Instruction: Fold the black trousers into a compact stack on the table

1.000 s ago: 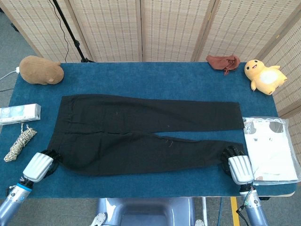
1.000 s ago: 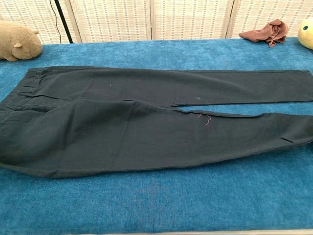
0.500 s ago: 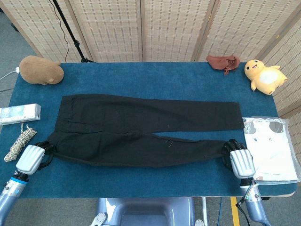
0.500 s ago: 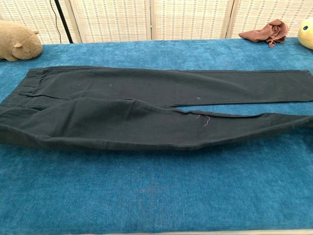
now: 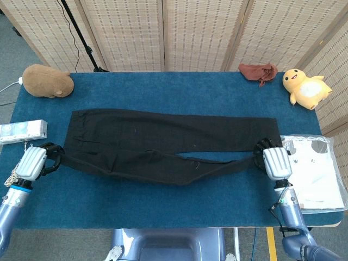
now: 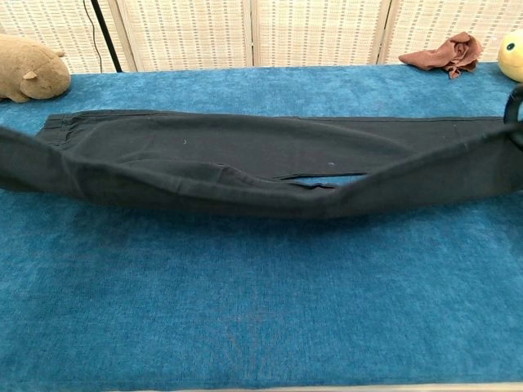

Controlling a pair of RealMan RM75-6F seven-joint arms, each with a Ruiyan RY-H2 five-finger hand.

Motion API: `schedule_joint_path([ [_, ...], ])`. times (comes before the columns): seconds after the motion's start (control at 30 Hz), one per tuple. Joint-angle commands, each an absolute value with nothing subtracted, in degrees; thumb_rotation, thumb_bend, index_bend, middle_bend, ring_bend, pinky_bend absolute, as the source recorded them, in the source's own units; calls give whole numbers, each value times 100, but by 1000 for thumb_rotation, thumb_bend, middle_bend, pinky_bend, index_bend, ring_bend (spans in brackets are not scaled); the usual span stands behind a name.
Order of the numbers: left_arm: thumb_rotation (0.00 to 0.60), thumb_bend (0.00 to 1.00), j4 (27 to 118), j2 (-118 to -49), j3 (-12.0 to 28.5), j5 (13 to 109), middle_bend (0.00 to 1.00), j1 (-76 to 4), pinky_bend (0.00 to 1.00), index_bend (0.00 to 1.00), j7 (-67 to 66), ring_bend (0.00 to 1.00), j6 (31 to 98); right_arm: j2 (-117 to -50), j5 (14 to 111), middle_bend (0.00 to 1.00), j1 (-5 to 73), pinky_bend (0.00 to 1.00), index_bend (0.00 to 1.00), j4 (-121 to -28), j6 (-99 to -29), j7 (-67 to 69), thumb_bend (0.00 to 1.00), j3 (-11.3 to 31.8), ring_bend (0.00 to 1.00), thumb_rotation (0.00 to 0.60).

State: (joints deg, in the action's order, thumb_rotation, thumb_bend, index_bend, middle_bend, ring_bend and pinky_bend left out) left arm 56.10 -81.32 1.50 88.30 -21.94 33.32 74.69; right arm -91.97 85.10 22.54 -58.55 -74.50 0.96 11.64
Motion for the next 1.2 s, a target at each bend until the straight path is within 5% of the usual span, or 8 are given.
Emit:
schedule_joint_path([
  [0.03, 600, 534, 6212, -7637, 499, 8371, 598, -2608, 530, 616, 2979, 417, 6724, -9218, 8293, 431, 2505, 476, 618, -5666, -7153, 37, 540, 1347, 290, 600],
  [0.57, 600, 529, 5954, -7795, 988, 7633, 598, -3708, 530, 616, 2086, 417, 4982, -9894, 7616, 434, 3544, 476, 620, -3692, -5639, 405, 541, 1630, 290, 600],
  [1.2, 600, 528, 5186, -8249, 1181, 7311, 598, -4299, 530, 616, 1826, 417, 4298, -10645, 7383, 439, 4391, 478, 623, -1915, -4564, 973, 541, 1653, 292, 600],
])
